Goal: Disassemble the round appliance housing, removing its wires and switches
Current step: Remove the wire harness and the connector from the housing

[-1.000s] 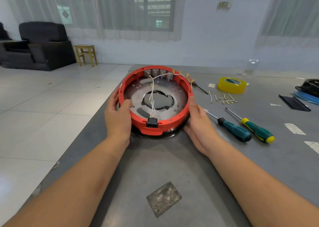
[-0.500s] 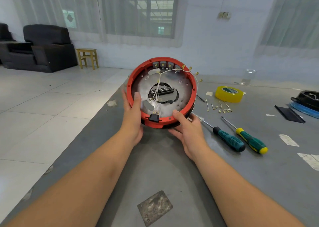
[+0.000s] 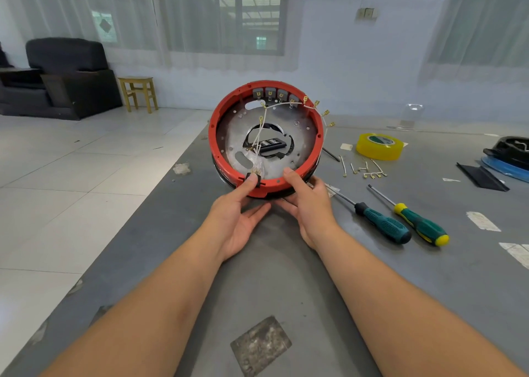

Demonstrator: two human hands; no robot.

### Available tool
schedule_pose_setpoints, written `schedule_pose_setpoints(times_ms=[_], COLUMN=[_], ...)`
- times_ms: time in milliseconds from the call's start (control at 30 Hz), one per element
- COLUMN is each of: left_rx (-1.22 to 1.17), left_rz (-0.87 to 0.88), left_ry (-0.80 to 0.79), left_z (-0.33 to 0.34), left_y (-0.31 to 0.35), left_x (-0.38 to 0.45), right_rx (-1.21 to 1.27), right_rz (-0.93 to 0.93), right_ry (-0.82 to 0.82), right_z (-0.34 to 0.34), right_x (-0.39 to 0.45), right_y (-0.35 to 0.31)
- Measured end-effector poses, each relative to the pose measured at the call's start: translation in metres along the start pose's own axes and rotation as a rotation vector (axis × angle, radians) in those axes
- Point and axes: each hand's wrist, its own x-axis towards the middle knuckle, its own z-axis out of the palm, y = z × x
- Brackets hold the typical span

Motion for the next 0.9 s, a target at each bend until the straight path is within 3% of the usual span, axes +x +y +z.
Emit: schedule_pose_setpoints(times_ms=[367, 633, 900], left_rx=[-0.007, -0.057, 0.027], left_rz=[-0.017, 0.017, 0.113], left_ry=[-0.015, 0.081, -0.003], left_z=[-0.008, -0.016, -0.023], left_y=[0.012, 0.010, 0.011], left_x=[0.000, 0.002, -0.007], right_rx=[-0.131, -0.208, -0.199], right_rz=[-0.019, -0.033, -0.027], right_ry=[-0.066, -0.128, -0.161], right_z=[-0.002, -0.002, -0.004], right_x=[0.001, -0.004, -0.010], right_y=[0.005, 0.006, 0.000])
